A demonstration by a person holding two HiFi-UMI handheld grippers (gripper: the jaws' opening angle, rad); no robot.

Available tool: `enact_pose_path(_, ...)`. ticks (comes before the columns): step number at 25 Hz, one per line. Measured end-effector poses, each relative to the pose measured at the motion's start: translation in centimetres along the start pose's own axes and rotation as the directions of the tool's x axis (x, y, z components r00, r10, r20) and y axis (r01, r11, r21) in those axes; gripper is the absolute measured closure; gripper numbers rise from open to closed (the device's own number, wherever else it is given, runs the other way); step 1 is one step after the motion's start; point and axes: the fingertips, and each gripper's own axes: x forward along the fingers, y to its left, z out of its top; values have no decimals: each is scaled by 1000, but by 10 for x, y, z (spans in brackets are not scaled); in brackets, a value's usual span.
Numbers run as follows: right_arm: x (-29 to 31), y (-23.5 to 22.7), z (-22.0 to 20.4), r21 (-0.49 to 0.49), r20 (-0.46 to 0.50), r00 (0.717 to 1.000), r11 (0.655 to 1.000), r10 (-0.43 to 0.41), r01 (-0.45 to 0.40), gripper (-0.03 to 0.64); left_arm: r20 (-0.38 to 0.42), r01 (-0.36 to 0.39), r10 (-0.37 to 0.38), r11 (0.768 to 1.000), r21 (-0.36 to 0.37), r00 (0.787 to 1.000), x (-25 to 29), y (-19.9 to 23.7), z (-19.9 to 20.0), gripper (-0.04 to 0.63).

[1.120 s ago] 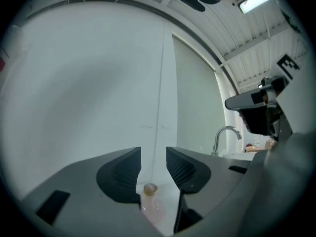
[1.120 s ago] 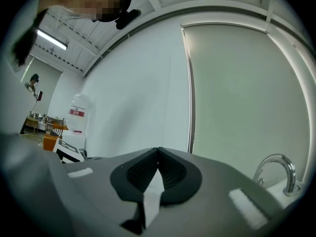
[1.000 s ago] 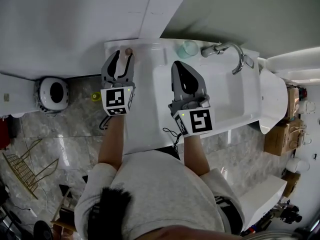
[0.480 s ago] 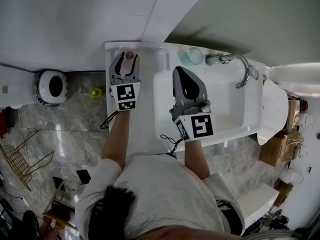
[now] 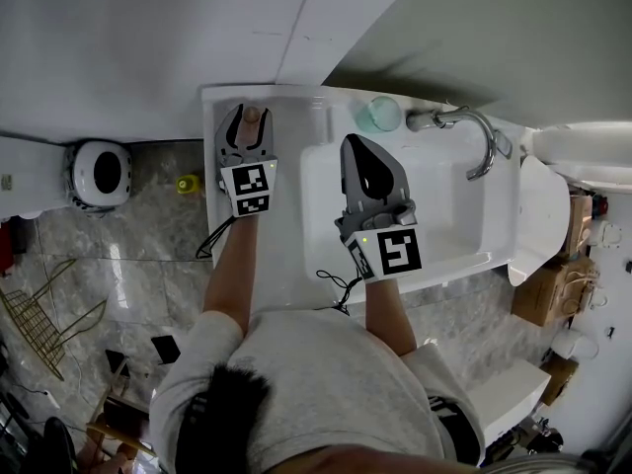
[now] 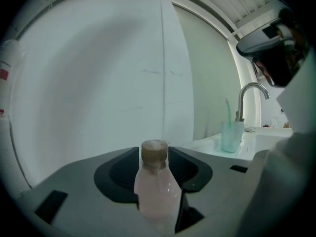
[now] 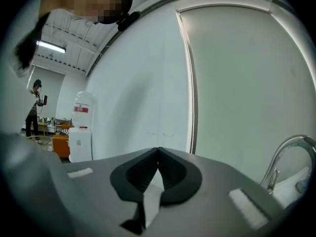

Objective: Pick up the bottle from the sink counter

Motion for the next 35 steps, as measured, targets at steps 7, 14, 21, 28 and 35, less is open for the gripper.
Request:
enact_pose_path(7, 4, -3, -5, 0, -13, 1000, 1000, -10, 10, 606, 32, 0, -1, 1000, 10, 999, 6, 0, -1, 436)
enact_pose_path(14, 4, -1, -6, -1, -17, 999, 1000, -27, 27, 606, 50, 31, -32, 999, 9, 998, 3, 1, 2, 449)
enact_pose_path(21, 0, 3, -4, -4, -8, 999, 999, -49, 49, 606, 29, 82, -83, 996, 35, 996, -4, -1, 9, 453)
enact_pose_path(28, -3, 10, 1, -12, 5, 996, 996, -89, 89, 606, 55, 172, -176, 983, 70, 983, -23, -8, 43, 453)
enact_pose_path(35, -15, 19, 12, -22, 30, 991, 991, -128, 128, 606, 60, 283, -288, 955, 88, 956, -52, -16, 82, 453)
